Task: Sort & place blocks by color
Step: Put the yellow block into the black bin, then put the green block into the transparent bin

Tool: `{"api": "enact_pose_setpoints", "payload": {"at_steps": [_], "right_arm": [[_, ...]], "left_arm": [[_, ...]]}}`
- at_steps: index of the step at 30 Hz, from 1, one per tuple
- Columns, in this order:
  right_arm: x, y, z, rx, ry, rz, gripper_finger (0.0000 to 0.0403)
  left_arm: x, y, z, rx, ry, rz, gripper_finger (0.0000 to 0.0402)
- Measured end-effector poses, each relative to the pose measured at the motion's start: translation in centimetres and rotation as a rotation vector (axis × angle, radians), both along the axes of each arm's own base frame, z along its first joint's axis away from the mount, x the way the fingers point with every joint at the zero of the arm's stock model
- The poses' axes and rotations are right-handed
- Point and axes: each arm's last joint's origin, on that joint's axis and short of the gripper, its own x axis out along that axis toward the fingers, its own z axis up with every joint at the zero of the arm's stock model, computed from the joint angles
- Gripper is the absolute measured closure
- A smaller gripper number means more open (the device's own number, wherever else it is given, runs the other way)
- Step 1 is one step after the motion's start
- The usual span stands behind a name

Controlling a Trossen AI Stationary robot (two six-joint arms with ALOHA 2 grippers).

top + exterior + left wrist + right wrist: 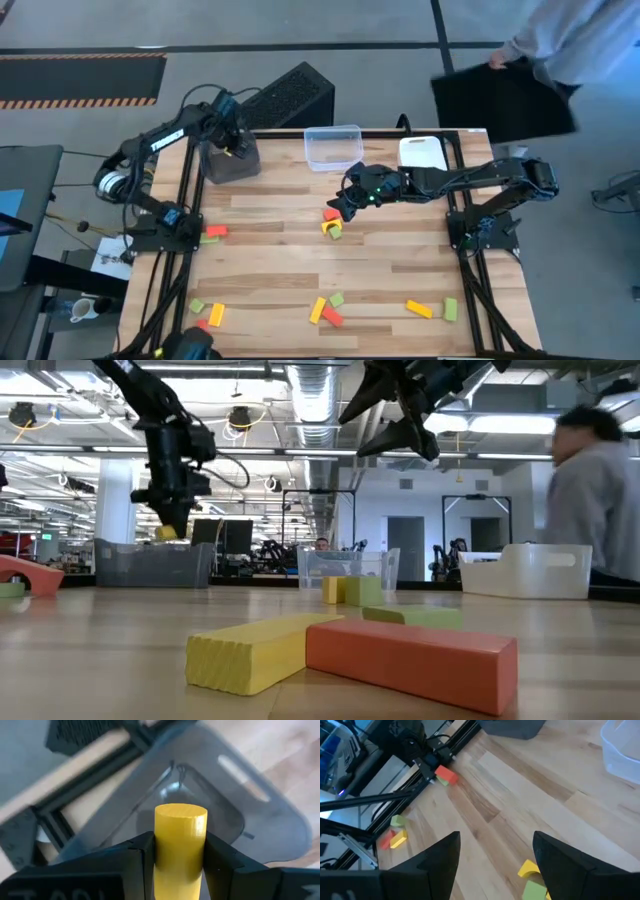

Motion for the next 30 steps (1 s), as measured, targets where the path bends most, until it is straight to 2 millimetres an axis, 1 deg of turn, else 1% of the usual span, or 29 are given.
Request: {"api": "enact_pose_setpoints", "payload": {"at_steps": [3,6,9,16,20,24,27,30], "right_arm": [[0.0,0.3,0.0,-0.002,0.0,0.006,0.0131],[0.0,0.4,0.0,0.004,-0.001,0.004,0.0131],[0.0,0.3,0.0,0.004,0.0,0.003,0.0131],[0.0,0.3,-0.1,-0.007,0.007,0.01,0.0131],[0.0,0.3,-0.1,-0.012,0.011,0.013,0.0131],[-0.1,0.3,-0.1,-0.012,0.014,0.013,0.0131],[-0.2,0.3,-0.3,-0.012,0.039,0.012,0.0131],[-0.3,0.2,-0.5,-0.013,0.064,0.012,0.0131]], "left_arm": [[0.2,0.4,-1.0,-0.037,0.017,-0.001,0.0305],[0.4,0.5,-1.6,-0.057,0.027,-0.005,0.0291],[0.5,0.6,-1.7,-0.061,0.029,-0.006,0.0263],[0.4,0.5,-1.7,-0.066,0.04,-0.011,0.0183],[0.3,0.1,-1.6,-0.099,0.042,-0.014,0.0151],[-0.2,-0.7,-0.3,-0.081,0.028,0.001,0.014],[-0.4,-1.8,1.5,-0.04,-0.035,-0.001,0.0141],[-0.5,-3.6,3.6,0.0,-0.115,-0.03,0.0143]]}}
